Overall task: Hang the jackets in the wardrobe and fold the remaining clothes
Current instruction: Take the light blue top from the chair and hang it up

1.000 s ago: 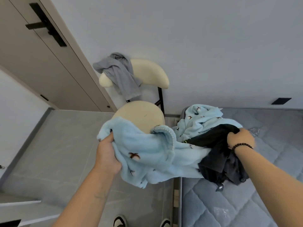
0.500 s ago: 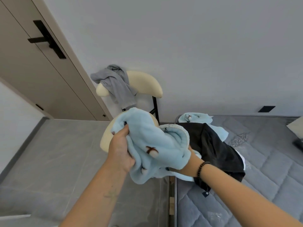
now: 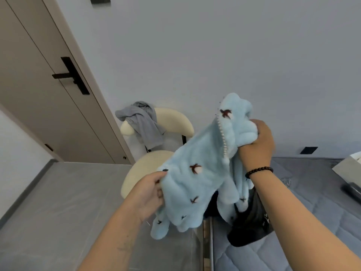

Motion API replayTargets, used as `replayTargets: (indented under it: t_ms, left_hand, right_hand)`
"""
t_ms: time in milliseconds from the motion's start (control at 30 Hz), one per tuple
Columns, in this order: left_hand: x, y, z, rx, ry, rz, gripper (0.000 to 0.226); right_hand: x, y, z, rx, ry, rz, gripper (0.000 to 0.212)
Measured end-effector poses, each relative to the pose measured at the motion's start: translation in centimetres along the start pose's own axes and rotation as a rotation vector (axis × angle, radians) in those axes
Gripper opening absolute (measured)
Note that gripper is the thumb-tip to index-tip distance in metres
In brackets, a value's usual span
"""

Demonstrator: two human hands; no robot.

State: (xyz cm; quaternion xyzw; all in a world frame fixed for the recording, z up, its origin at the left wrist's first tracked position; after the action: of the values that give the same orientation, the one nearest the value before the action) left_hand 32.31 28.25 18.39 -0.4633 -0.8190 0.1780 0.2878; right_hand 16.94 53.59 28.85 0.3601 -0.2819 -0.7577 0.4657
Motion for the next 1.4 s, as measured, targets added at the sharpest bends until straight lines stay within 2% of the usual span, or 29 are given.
replayTargets:
  t_ms: [67,133,200,267,333,367,433,600,767,867,933,1000,1067,1167,1200,1267,1333,1367,1400]
  left_hand:
    - [0.1,-0.3,-0.4,0.017,-0.023,0.051,0.031]
    - [0.3,-1.3,-0.7,0.074,-0.018,0.058,0.037]
    - [1.4,-1.9,-1.3,0.116,0.06,0.082,0.043]
    - [3.7,-1.5,-2.0,0.112,0.192,0.14,0.038]
    - [5.5,0.0,-2.1,0.085,0.277,0.157,0.04]
    - [5.7,0.8,-1.7,0.07,0.261,0.152,0.045]
    - [4.8,2.0,-0.8,0.079,0.156,0.179,0.049]
    - [1.2,3.8,0.9,0.16,-0.073,0.244,0.026]
    - [-1.5,3.7,1.3,0.236,-0.155,0.288,0.016]
    - [-4.4,2.2,1.1,0.279,-0.206,0.197,0.008]
    - [-6.3,0.6,0.8,0.32,-0.232,0.12,0.008]
    - [-8.0,-1.2,0.5,0.372,-0.238,0.053,0.013]
    - [-9.0,-3.1,0.4,0.43,-0.237,0.039,0.013]
    - [-10.0,-5.5,0.6,0.476,-0.243,0.047,0.011]
    - [-10.4,-6.3,0.7,0.486,-0.247,0.038,0.012]
    - [-11.3,-8.3,0.8,0.518,-0.215,0.028,0.008]
    - [-11.3,-10.7,1.1,0.544,-0.127,0.049,0.002]
    - [-10.7,-12.1,1.3,0.559,-0.062,0.074,0.004]
    - [-9.8,-13.7,1.3,0.577,0.005,0.106,0.008]
  right_hand:
    - [-0.8,2.7,0.5,-0.096,-0.044,-0.053,0.018]
    - [-0.6,5.5,0.0,-0.238,-0.02,-0.164,0.018]
    - [0.5,7.8,-1.7,-0.418,0.046,-0.24,0.023]
    - [2.4,8.5,-4.4,-0.484,0.166,-0.249,0.029]
    - [4.0,8.1,-7.5,-0.452,0.262,-0.229,0.036]
    - [4.6,7.7,-9.0,-0.421,0.29,-0.217,0.038]
    - [5.2,6.4,-11.4,-0.344,0.324,-0.172,0.041]
    - [6.2,2.4,-16.2,-0.077,0.563,-0.058,0.052]
    - [6.6,1.8,-19.2,-0.036,0.711,0.143,0.061]
    - [7.7,1.1,-20.4,-0.009,0.825,0.211,0.066]
    - [8.2,0.7,-20.3,-0.037,0.816,0.216,0.061]
    - [8.6,-0.3,-20.4,-0.042,0.827,0.162,0.057]
    - [9.8,-2.1,-20.7,0.05,0.887,0.067,0.05]
    - [12.2,-3.3,-19.6,0.065,0.852,0.001,0.049]
    - [13.4,-3.5,-19.3,0.083,0.858,-0.009,0.053]
    - [15.6,-4.5,-18.6,0.174,0.86,-0.039,0.083]
    - [18.2,-4.4,-16.6,0.178,0.855,-0.106,0.109]
    - [19.9,-3.8,-15.4,0.173,0.871,-0.115,0.112]
    - [21.7,-3.1,-14.2,0.182,0.883,-0.076,0.104]
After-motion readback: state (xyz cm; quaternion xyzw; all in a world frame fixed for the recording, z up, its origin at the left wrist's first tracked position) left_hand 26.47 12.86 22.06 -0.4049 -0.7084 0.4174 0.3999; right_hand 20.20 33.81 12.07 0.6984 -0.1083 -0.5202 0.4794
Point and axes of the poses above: each hand's wrist, its own z-axis towards the middle knuckle, its own x-axis out of the palm, y = z × x, the point moved 10 cm from there along z, towards the middle knuckle, and after that the axes turned 15 degrees about -x, right-handed, at the moved point
